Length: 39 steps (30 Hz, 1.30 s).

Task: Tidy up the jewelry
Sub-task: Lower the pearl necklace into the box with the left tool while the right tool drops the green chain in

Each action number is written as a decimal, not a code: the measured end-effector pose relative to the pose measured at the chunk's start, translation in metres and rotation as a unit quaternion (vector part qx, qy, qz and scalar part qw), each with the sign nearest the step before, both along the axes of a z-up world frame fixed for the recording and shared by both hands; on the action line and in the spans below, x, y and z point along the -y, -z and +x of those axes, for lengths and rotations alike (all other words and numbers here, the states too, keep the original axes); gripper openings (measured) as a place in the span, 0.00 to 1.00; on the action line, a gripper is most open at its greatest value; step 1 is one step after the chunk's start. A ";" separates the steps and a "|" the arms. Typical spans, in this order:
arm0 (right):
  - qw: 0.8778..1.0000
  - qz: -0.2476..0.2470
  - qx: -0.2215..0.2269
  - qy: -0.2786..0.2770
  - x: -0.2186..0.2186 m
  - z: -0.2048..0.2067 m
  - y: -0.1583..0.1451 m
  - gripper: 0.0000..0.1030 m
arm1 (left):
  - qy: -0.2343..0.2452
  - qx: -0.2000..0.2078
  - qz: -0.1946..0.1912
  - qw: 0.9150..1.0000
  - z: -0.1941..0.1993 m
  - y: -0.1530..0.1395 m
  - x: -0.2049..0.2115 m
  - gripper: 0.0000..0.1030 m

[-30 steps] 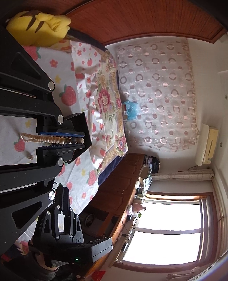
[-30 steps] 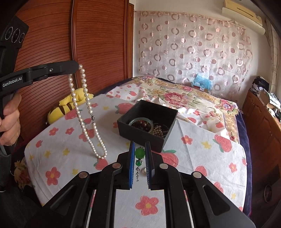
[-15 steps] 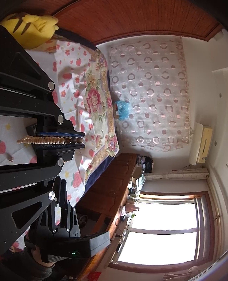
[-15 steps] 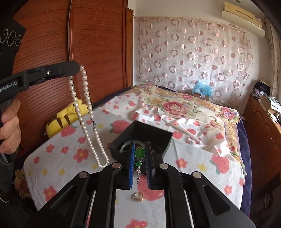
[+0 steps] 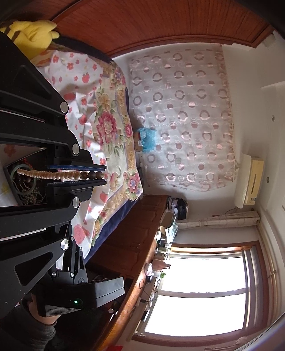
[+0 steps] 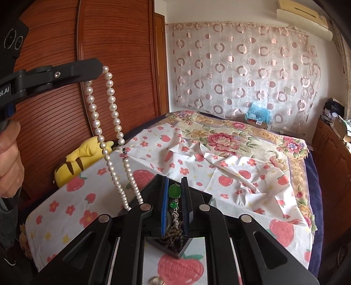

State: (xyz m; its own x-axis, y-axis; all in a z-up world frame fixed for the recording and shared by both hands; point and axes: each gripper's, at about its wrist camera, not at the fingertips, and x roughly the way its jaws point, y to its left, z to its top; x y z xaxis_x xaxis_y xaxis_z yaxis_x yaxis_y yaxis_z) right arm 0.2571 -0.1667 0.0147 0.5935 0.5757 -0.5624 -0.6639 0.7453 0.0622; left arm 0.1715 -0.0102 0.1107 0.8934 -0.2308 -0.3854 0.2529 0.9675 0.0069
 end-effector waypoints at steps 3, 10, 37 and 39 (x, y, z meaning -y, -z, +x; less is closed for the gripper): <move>1.000 0.002 -0.012 0.001 -0.004 0.016 0.011 0.12 | -0.002 -0.019 -0.005 1.000 0.018 0.014 -0.002 0.06; 1.000 -0.006 -0.030 0.002 -0.015 0.037 0.034 0.12 | -0.007 -0.064 -0.008 0.998 0.045 0.057 -0.010 0.06; 0.999 -0.025 -0.035 0.032 0.003 0.024 0.056 0.24 | -0.012 -0.129 0.002 0.992 0.052 0.122 -0.008 0.06; 0.998 -0.023 -0.035 0.036 0.007 0.021 0.054 0.24 | -0.012 -0.129 0.003 0.992 0.050 0.121 -0.007 0.07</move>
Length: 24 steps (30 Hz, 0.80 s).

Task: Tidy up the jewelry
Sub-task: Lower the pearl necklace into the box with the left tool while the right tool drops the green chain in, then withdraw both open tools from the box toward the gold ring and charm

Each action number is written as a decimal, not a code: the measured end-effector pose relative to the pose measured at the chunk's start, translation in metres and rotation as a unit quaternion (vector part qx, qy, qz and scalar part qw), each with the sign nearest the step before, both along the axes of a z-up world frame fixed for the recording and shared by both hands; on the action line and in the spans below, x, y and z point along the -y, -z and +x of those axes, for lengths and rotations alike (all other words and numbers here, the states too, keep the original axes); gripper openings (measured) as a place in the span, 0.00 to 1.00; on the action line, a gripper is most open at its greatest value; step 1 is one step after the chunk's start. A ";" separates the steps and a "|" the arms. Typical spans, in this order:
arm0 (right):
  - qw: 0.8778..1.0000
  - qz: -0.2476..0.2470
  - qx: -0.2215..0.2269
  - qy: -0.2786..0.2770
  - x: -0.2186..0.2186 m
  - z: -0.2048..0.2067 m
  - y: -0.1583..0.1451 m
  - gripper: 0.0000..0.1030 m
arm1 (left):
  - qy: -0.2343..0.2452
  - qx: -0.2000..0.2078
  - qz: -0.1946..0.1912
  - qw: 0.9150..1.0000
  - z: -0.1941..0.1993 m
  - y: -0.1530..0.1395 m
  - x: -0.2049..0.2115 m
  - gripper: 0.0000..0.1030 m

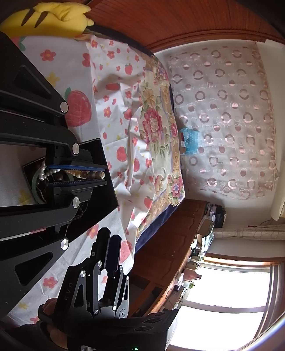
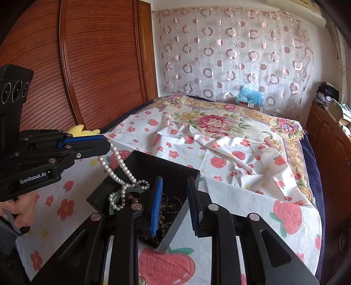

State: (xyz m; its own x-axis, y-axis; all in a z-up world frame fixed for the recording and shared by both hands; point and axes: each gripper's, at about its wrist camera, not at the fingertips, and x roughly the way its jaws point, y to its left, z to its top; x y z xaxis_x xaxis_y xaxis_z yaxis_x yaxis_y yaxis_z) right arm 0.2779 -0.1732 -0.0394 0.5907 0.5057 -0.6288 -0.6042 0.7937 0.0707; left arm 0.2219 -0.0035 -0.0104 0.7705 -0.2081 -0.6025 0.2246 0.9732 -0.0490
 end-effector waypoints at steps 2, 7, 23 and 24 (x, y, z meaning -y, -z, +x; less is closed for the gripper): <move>1.000 0.002 0.001 0.002 0.003 -0.003 -0.001 0.24 | 0.001 0.003 0.001 1.000 -0.003 -0.002 0.002 0.07; 1.000 0.001 0.003 0.008 0.009 -0.014 -0.003 0.24 | 0.001 0.008 0.005 1.000 -0.015 -0.006 0.007 0.07; 0.999 -0.022 -0.019 0.031 0.036 -0.073 0.030 0.24 | -0.002 -0.029 0.006 1.000 -0.078 0.037 0.001 0.44; 0.999 -0.025 -0.022 0.030 0.036 -0.076 0.033 0.24 | -0.003 -0.030 0.006 1.000 -0.081 0.040 0.003 0.48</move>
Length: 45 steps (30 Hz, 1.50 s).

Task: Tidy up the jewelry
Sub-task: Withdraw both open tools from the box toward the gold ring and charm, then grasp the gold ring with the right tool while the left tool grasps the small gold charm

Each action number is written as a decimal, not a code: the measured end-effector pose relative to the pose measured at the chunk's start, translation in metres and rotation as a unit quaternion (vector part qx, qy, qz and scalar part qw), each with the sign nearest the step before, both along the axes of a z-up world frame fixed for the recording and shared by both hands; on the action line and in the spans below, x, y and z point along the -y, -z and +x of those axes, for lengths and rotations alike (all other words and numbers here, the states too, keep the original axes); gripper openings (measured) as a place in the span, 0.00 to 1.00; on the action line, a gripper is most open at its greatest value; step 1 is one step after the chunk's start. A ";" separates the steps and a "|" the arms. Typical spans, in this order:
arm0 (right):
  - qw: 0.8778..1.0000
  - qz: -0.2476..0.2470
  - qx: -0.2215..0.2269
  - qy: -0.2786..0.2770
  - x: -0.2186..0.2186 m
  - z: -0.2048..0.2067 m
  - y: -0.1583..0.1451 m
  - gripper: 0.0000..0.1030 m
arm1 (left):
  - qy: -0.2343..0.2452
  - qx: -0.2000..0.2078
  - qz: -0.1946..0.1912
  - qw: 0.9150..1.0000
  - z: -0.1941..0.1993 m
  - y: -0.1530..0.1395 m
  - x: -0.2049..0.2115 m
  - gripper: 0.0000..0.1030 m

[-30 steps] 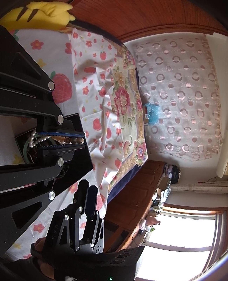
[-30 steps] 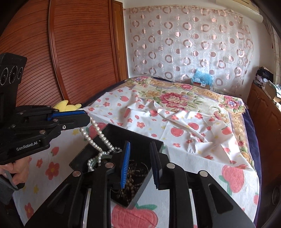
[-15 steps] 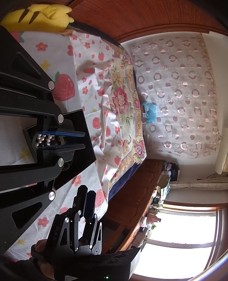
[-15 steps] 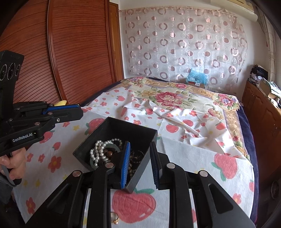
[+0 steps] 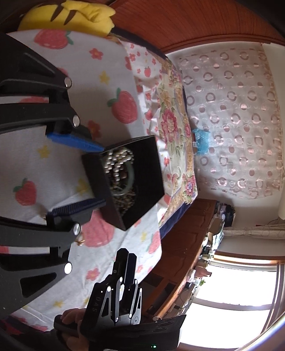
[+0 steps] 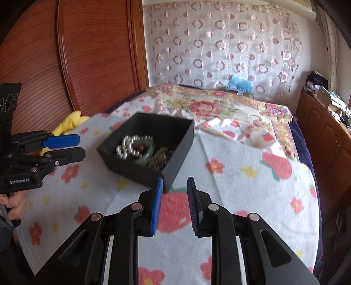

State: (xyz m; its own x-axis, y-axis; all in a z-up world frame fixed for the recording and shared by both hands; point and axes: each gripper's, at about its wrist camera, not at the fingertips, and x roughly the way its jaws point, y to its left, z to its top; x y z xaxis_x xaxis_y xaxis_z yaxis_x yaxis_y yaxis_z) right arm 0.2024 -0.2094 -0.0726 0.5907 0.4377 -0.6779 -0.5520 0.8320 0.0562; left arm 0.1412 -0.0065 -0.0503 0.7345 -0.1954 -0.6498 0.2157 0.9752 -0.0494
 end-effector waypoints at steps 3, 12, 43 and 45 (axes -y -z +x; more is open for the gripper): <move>1.000 -0.008 -0.006 0.000 -0.001 -0.008 0.012 0.24 | -0.008 -0.002 0.004 1.000 -0.010 0.013 0.000 0.56; 0.999 -0.021 -0.025 -0.010 -0.004 -0.024 0.026 0.28 | -0.022 -0.031 0.011 0.999 -0.029 0.037 -0.011 0.83; 0.998 -0.024 -0.039 -0.031 0.006 -0.040 0.040 0.19 | 0.025 -0.085 0.029 0.996 -0.039 0.060 0.026 0.83; 0.999 -0.017 -0.035 -0.027 0.013 -0.044 0.037 0.19 | 0.031 -0.082 0.031 0.996 -0.038 0.058 0.031 0.83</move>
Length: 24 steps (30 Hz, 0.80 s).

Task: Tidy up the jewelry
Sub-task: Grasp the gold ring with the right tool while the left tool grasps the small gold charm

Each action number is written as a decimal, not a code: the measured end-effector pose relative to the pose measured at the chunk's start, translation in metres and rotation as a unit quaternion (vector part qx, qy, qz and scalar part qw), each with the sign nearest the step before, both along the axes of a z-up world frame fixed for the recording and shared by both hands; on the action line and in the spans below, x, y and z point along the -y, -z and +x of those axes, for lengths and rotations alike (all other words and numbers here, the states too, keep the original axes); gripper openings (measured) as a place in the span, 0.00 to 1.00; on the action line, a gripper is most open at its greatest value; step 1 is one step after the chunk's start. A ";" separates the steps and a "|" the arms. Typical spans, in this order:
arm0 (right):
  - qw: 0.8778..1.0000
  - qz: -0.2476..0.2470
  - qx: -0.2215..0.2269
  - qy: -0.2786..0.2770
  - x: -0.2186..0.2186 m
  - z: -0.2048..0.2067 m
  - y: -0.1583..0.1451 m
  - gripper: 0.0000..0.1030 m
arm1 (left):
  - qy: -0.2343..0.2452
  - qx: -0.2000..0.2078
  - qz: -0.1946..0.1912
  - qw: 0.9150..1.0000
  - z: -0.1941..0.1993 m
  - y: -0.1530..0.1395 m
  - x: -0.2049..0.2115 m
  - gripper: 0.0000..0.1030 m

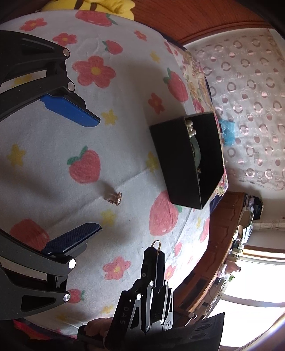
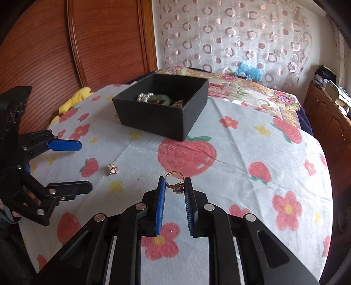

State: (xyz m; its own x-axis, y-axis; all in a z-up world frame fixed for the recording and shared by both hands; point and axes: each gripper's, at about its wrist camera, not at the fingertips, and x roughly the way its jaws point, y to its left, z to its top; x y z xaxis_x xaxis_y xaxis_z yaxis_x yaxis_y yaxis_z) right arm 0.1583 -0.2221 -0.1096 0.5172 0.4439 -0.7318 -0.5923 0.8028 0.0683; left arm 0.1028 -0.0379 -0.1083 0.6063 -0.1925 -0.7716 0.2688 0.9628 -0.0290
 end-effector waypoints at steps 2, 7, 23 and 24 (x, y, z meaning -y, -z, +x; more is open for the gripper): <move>1.000 0.006 0.003 0.002 0.004 -0.003 -0.003 0.19 | 0.007 0.002 0.001 1.000 0.001 -0.001 0.005 0.76; 1.000 0.016 0.008 0.000 0.013 -0.012 -0.009 0.19 | 0.020 -0.003 0.009 1.000 0.006 -0.002 0.020 0.53; 1.000 0.015 0.014 0.001 0.017 -0.022 -0.013 0.19 | 0.032 -0.008 0.012 0.999 0.016 -0.005 0.034 0.12; 1.000 0.015 0.014 0.002 0.017 -0.022 -0.014 0.19 | 0.031 -0.006 0.011 0.999 0.016 -0.007 0.033 0.12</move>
State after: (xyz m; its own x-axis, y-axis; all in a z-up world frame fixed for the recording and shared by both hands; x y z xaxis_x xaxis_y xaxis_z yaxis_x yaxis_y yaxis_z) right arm 0.1364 -0.2394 -0.0957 0.5393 0.4639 -0.7028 -0.5913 0.8028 0.0761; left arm 0.1184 -0.0714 -0.1011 0.5844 -0.2133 -0.7829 0.3281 0.9446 -0.0124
